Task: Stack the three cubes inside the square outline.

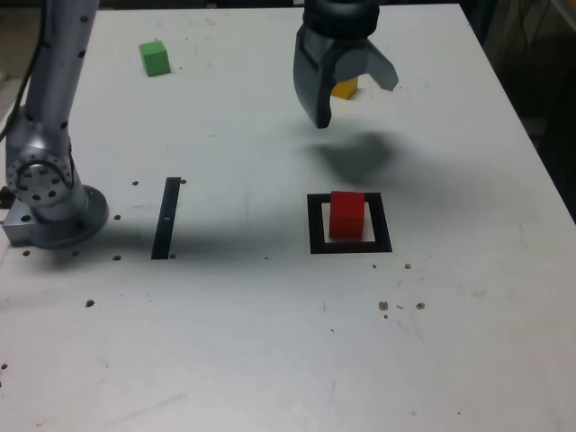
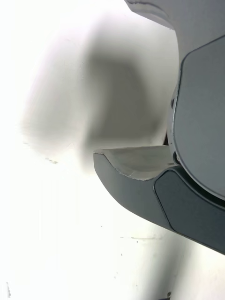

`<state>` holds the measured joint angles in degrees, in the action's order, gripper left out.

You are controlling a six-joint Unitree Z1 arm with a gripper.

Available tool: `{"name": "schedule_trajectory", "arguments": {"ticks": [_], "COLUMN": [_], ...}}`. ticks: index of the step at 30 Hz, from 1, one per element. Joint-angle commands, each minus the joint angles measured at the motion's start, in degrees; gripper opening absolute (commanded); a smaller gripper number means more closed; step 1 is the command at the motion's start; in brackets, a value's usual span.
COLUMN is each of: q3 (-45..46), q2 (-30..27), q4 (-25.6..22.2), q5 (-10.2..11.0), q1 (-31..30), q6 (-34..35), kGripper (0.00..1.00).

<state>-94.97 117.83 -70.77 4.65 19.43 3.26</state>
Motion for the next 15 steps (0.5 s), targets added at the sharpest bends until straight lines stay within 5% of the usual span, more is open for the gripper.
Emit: {"name": "schedule_trajectory", "arguments": {"ticks": [1,15], "q3": [-1.72,-12.39], "q2": [0.95,7.83], "q4": [-1.01,-6.78], "q5": [0.13,0.23], "q1": [0.62,5.89], "q6": [0.64,5.68], "kGripper": [0.99,0.99]}}
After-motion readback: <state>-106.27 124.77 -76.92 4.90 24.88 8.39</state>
